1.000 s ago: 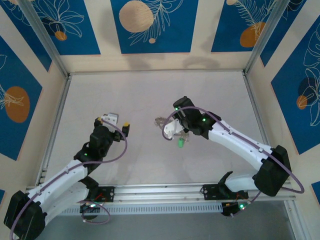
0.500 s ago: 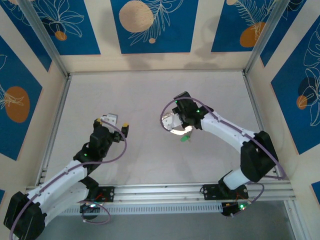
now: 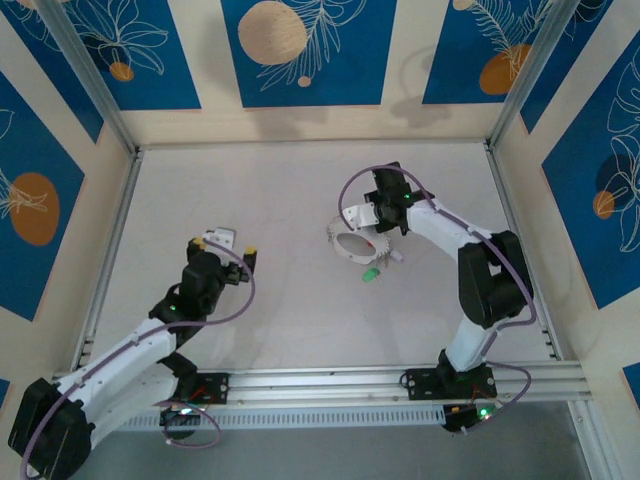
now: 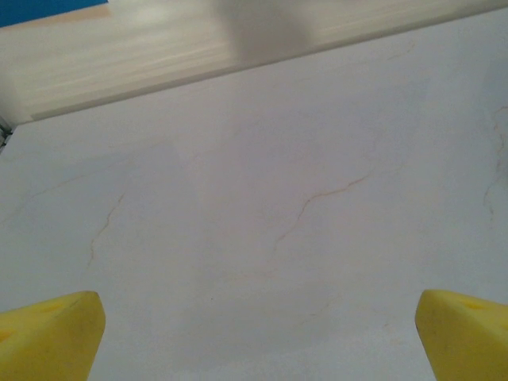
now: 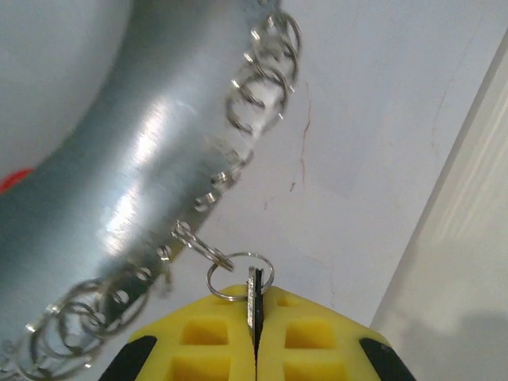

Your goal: Put the keys on the keyring

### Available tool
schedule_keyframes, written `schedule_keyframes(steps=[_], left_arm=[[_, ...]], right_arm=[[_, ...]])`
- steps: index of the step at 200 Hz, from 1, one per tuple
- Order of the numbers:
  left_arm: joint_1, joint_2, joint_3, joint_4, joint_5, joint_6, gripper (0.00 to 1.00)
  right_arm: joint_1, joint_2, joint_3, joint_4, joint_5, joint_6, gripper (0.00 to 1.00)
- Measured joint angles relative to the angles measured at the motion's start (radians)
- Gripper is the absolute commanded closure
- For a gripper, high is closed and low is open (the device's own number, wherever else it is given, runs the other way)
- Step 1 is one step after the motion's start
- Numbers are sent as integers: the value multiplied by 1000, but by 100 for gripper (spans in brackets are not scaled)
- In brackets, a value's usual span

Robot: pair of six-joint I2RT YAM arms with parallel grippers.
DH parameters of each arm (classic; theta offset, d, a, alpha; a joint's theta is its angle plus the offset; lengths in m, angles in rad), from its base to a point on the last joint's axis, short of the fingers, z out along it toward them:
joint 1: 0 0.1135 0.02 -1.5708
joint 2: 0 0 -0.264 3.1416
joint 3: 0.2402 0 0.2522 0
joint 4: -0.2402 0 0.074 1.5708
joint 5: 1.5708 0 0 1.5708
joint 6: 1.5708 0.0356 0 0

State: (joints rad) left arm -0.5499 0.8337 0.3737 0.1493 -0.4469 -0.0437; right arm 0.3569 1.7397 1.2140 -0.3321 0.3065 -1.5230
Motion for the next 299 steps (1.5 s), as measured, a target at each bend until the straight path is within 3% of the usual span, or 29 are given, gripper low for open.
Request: schedule_keyframes(steps=[116, 136, 171, 202, 248, 295, 299], left_arm=[[0, 82, 0, 49, 0, 43, 0], [0, 112, 0, 53, 1, 55, 0], [0, 145, 2, 53, 2, 77, 0], [0, 145, 9, 52, 4, 84, 0], [0, 141, 22, 41, -9, 113, 0], [4, 99, 50, 5, -19, 192, 0], [5, 97, 53, 4, -19, 201, 0]], right_arm=[[-147, 284, 140, 124, 5, 103, 95], [-155, 326, 148, 158, 38, 126, 91], [-162, 385, 185, 205, 113, 172, 75], [-169, 386, 215, 205, 158, 224, 63], [-170, 355, 220, 135, 184, 338, 60], [-171, 115, 167, 84, 120, 569, 59], [-170, 86, 156, 85, 109, 601, 54]])
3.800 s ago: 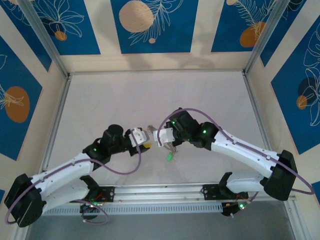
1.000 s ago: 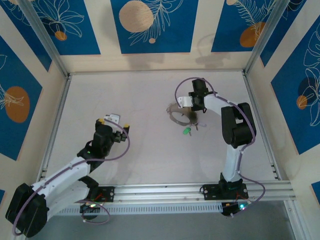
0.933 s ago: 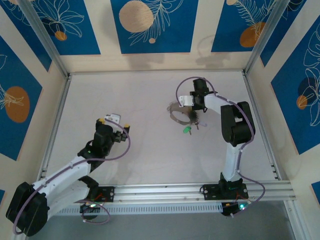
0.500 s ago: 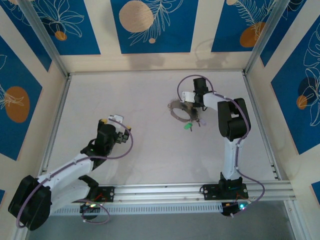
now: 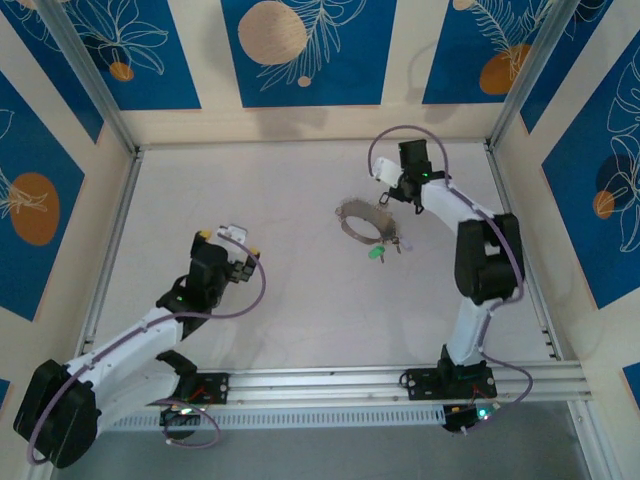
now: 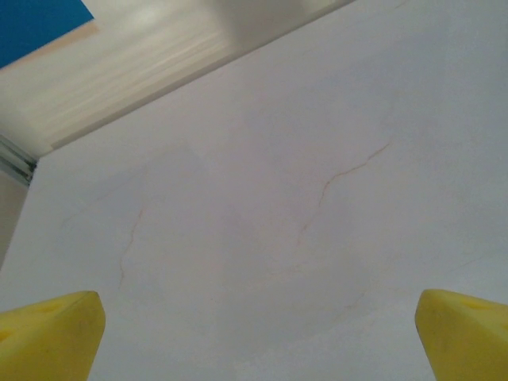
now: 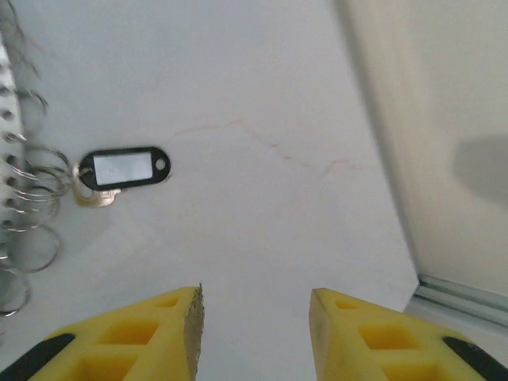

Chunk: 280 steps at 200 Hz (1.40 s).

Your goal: Put the keys on the keyring

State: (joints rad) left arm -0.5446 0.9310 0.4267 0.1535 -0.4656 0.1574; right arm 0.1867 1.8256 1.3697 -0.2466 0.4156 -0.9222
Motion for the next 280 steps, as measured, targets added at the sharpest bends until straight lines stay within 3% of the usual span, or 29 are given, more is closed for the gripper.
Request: schedule_keyframes(steps=[13, 18, 25, 29, 31, 71, 101, 123, 158, 194, 230, 280], left_arm=[[6, -2, 9, -3, 0, 20, 0], [9, -2, 11, -4, 0, 28, 0], [16, -2, 11, -4, 0, 36, 0], [21, -2, 11, -5, 1, 37, 0], [22, -2, 11, -5, 1, 38, 0], [83, 22, 10, 16, 36, 59, 0], [138, 61, -15, 86, 84, 60, 0], [182, 121, -24, 123, 126, 58, 0], [250, 226, -30, 201, 190, 43, 0], [309, 328, -34, 298, 254, 6, 0], [356, 413, -33, 372, 327, -18, 0], [404, 535, 42, 425, 398, -24, 0]], right_arm=[[0, -99, -46, 6, -52, 104, 38], [0, -137, -68, 15, -77, 138, 23], [0, -198, -109, 32, -114, 198, 15], [0, -235, -138, 52, -138, 227, 2], [0, -247, -148, 57, -147, 240, 0], [13, -600, -515, 310, -308, 539, 1], [11, -802, -826, 558, -326, 693, 1], [-18, -866, -1031, 708, -333, 772, 1], [-84, -832, -1138, 796, -349, 844, 1], [-175, -690, -1165, 976, -381, 940, 1], [-200, -517, -1168, 1138, -425, 975, 1], [-219, -366, -1113, 1224, -449, 1004, 1]])
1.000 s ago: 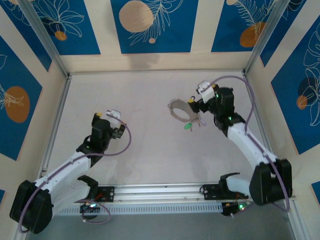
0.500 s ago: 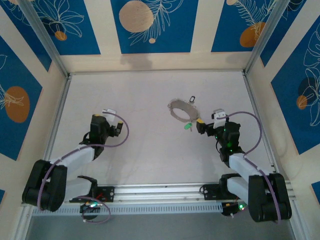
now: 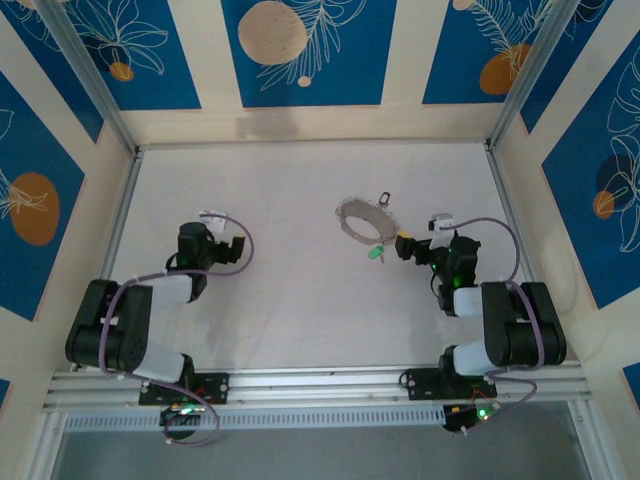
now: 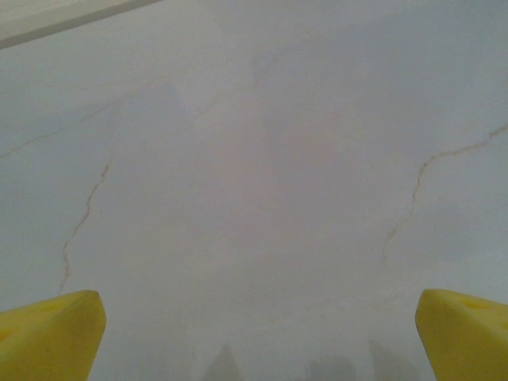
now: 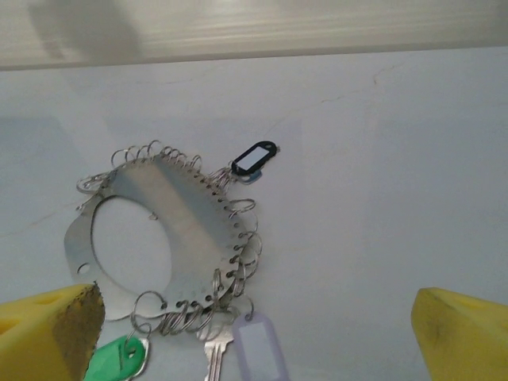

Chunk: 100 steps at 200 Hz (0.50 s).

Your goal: Put the keys on the keyring

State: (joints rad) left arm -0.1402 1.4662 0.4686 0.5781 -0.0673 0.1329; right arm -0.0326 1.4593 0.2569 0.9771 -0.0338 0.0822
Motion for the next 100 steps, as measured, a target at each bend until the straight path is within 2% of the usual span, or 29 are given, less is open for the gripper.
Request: schedule_keyframes(steps=[38, 100], left_arm=[[63, 55, -41, 150, 35, -38, 0], [68, 74, -66, 204, 45, -57, 0]], right_arm=[[2, 65, 48, -19, 17, 15, 1], [32, 65, 112, -93, 145, 31, 1]])
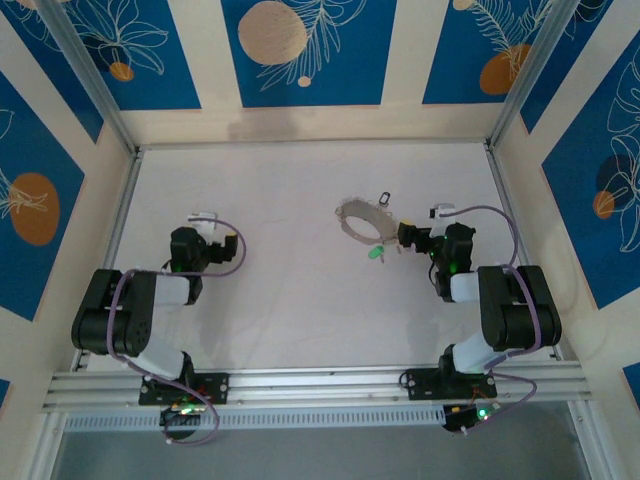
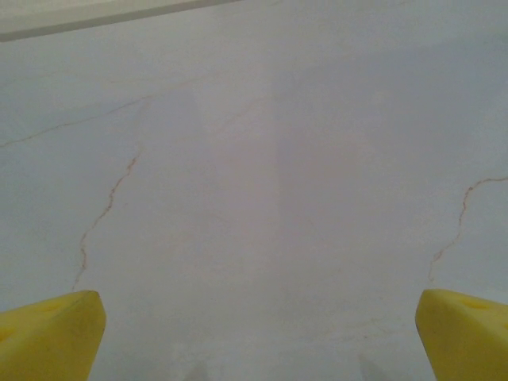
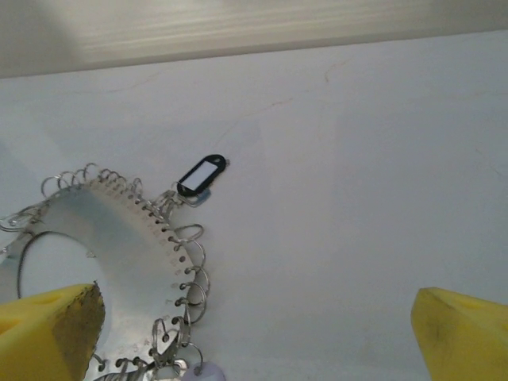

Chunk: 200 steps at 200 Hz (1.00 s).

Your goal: Put the keys on the keyring

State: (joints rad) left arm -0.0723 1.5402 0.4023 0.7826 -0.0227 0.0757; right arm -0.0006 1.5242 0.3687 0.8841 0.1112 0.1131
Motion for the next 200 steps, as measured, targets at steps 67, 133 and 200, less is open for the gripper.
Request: schedule_keyframes(steps=[67, 133, 200], left_arm=[[0, 0, 0, 4, 0, 0, 0], [0, 0, 0, 4, 0, 0, 0], [0, 0, 0, 4, 0, 0, 0]], right_arm=[[8, 0, 1, -26, 44, 0, 1], [8, 0, 2, -34, 47, 0, 1], [17, 0, 3, -34, 47, -1, 1]])
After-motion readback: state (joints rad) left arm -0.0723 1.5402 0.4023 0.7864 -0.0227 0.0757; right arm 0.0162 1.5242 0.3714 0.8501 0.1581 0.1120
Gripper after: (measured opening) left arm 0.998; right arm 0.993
